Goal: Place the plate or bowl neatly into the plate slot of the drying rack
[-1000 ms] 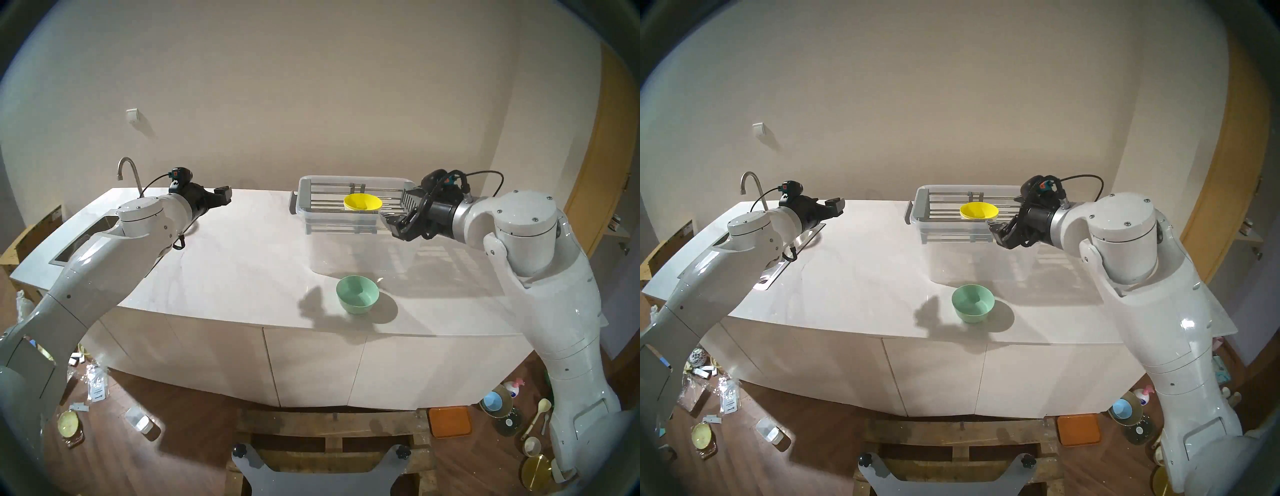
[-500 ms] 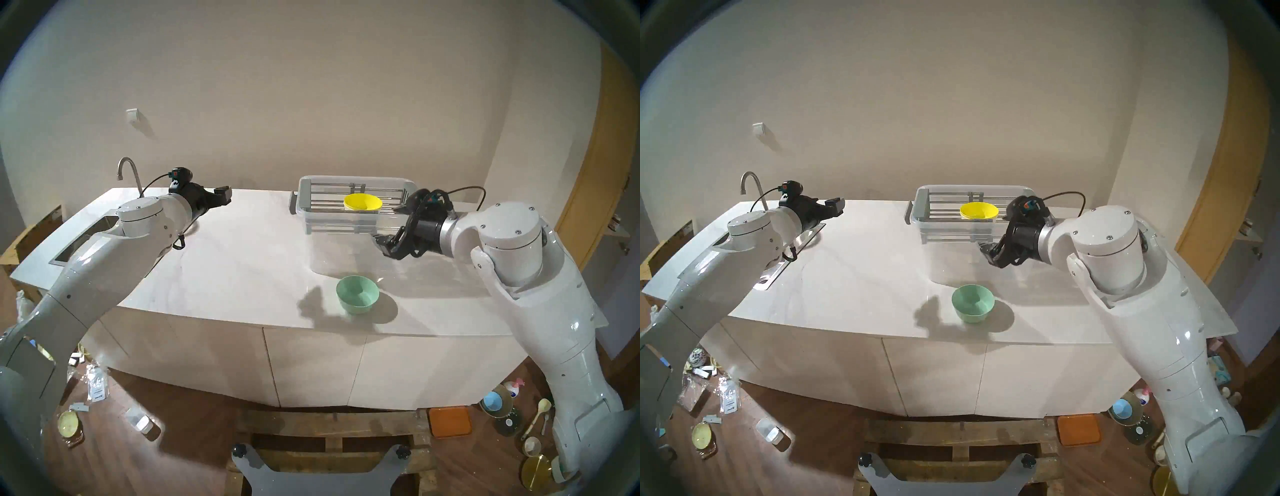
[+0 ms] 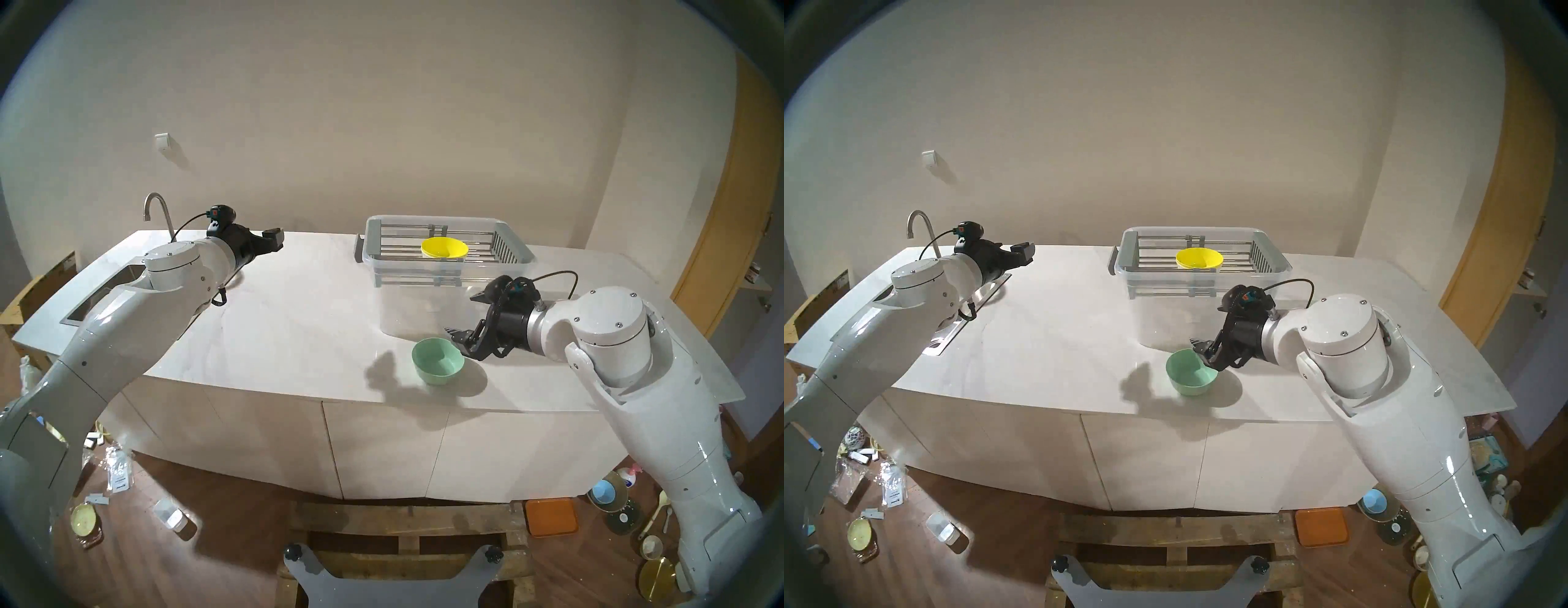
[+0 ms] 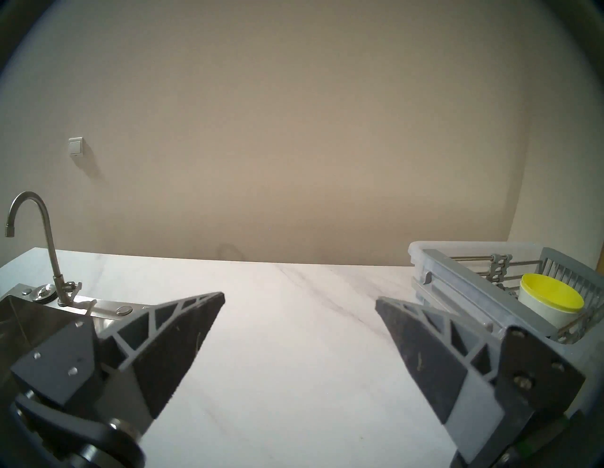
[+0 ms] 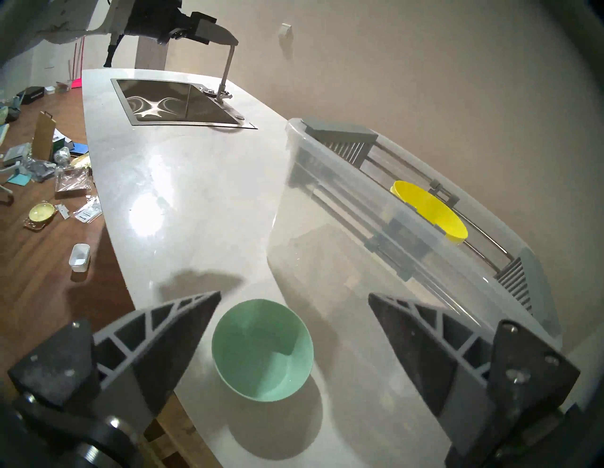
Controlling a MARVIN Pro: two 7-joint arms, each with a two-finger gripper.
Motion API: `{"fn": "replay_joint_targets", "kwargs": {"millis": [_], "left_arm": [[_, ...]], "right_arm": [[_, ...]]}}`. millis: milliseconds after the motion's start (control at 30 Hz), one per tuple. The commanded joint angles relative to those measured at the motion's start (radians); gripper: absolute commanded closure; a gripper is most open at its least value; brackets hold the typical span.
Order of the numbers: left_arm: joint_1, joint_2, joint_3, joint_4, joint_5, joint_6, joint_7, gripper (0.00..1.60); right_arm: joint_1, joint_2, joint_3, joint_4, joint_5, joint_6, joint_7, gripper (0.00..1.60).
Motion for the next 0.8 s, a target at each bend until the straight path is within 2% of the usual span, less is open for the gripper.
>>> {"fn": "replay_joint_targets", "kwargs": {"millis": [0,333,767], "left_arm": [[-0.033,0.003,-0.019,-0.015,0.000,-0.007,-0.008,0.00],[-0.033,0.003,-0.019,-0.015,0.000,-0.007,-0.008,0.00],[-0.033,0.003,-0.019,-0.015,0.000,-0.007,-0.008,0.00]], "right_arm": [[0.001,-0.021,-0.011,0.000,-0.011,-0.042,-0.018,0.00],[0.018,-0.040,-0.095,0.065,-0.034,-0.082,-0.016,0.00],[0.035,-0.053,-0.147,0.117,-0.050,-0.117,-0.008,0.00]]}}
